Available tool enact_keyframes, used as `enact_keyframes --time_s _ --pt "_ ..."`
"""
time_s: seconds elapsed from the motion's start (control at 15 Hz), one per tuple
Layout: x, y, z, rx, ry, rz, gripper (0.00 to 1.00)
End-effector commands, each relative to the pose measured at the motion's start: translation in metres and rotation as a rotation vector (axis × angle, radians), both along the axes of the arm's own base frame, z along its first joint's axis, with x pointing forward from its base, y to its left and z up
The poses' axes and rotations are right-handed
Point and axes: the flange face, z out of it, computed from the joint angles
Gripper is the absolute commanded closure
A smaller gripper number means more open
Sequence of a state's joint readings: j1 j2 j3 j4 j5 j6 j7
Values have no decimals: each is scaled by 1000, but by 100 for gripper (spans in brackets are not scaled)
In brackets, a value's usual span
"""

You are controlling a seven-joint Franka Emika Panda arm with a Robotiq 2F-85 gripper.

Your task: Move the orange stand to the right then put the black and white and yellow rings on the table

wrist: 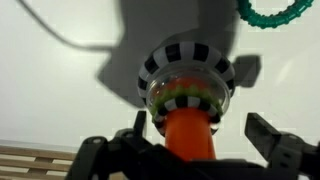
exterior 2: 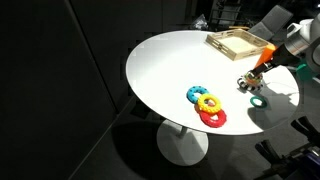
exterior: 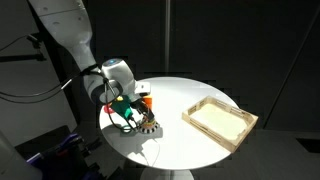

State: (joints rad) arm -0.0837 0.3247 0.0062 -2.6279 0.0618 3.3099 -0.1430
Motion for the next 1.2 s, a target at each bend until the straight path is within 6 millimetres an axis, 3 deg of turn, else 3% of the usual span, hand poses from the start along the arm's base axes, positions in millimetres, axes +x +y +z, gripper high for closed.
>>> enact_keyframes --time_s 0.0,0.2,0.27,0.33,0.47,0.67,0.87,1.13 --pt "6 -3 -4 7 -28 -15 0" --pt "6 -4 -6 8 -38 -22 0" --pt "6 -5 -7 8 -41 -24 4" --pt "6 -5 -7 9 -45 -25 26" --pt "6 -6 -9 11 -48 -31 31" --pt "6 -7 -8 15 -59 -42 52" --pt "7 -7 -1 15 -78 -48 60" --pt "6 -5 7 18 -85 -54 60"
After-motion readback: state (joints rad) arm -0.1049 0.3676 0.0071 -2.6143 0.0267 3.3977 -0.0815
